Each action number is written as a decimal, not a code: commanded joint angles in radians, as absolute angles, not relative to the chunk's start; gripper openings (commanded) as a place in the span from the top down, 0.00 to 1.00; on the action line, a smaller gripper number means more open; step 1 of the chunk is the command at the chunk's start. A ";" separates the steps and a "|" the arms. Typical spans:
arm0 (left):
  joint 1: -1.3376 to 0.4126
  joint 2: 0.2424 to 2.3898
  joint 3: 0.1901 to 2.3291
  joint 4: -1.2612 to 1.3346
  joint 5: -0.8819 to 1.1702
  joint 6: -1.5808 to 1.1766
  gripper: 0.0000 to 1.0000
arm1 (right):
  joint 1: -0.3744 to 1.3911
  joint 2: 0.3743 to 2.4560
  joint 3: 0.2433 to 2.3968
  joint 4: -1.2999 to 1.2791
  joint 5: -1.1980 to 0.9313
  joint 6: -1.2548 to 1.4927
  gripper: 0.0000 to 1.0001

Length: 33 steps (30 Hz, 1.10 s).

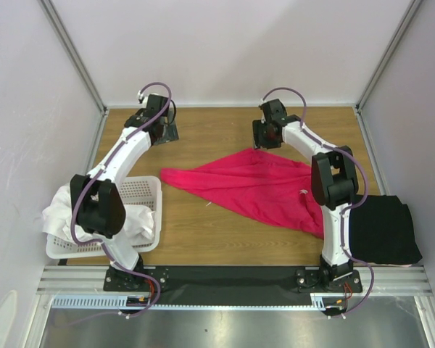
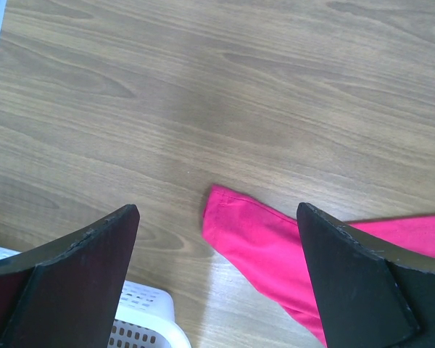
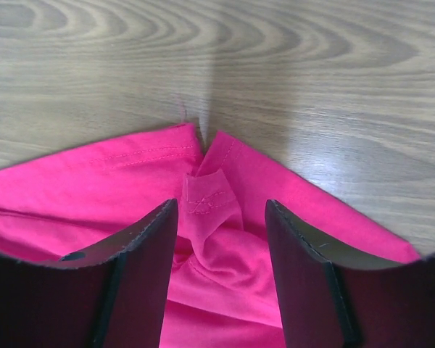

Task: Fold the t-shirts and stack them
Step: Flatten the tshirt out

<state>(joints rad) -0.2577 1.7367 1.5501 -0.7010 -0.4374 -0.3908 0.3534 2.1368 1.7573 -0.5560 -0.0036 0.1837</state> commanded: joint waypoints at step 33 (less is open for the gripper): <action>-0.256 1.747 1.537 -0.727 -0.460 -0.451 0.04 | 0.348 2.221 1.934 -0.641 -0.084 0.137 0.44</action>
